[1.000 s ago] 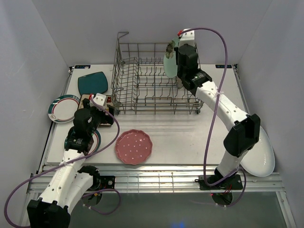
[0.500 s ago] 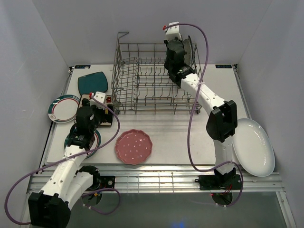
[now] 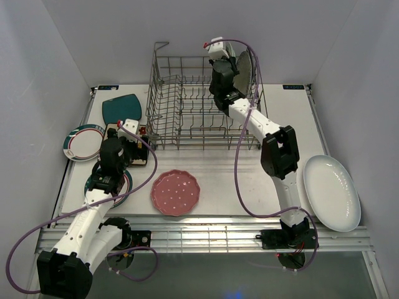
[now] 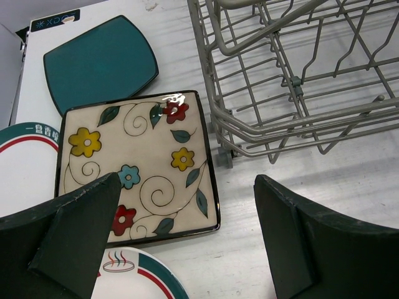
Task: Load the plates into the dish rack
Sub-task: Insert the plate into the dish rack.
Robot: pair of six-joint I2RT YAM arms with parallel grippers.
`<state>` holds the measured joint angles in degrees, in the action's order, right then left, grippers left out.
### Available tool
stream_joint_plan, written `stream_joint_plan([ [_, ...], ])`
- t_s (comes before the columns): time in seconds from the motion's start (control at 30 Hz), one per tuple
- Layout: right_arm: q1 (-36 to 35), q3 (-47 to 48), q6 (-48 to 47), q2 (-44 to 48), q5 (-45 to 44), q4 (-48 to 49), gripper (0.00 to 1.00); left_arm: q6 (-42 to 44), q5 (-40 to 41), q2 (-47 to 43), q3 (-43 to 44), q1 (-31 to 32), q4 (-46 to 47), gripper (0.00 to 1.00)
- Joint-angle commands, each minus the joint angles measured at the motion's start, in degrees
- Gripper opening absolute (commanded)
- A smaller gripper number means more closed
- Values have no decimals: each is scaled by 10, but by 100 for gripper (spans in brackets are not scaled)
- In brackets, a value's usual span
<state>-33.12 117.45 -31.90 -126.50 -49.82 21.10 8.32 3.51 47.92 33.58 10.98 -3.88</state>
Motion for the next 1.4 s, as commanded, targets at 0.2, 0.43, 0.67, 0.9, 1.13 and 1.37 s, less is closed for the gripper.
stream_joint_plan([
  [0.2, -1, 42, -65, -6, -12, 184, 8, -1, -3, -4, 17, -2, 6, 98],
  [0.43, -1, 44, -78, -21, -14, 204, 8, 0, -9, -15, 13, -2, 10, 98],
  [0.67, -1, 65, -85, -49, -19, 206, 8, 0, -11, -9, 14, -3, 6, 98],
  [0.9, -1, 63, -103, -68, -22, 228, 8, 0, -16, -13, 15, -2, 6, 98],
  [1.13, 0, 65, -102, -82, -18, 227, 8, 2, -20, -15, 15, -2, 4, 98],
  [1.37, 1, 46, -91, -93, -33, 232, 8, 3, -25, -11, 14, -2, 3, 98],
])
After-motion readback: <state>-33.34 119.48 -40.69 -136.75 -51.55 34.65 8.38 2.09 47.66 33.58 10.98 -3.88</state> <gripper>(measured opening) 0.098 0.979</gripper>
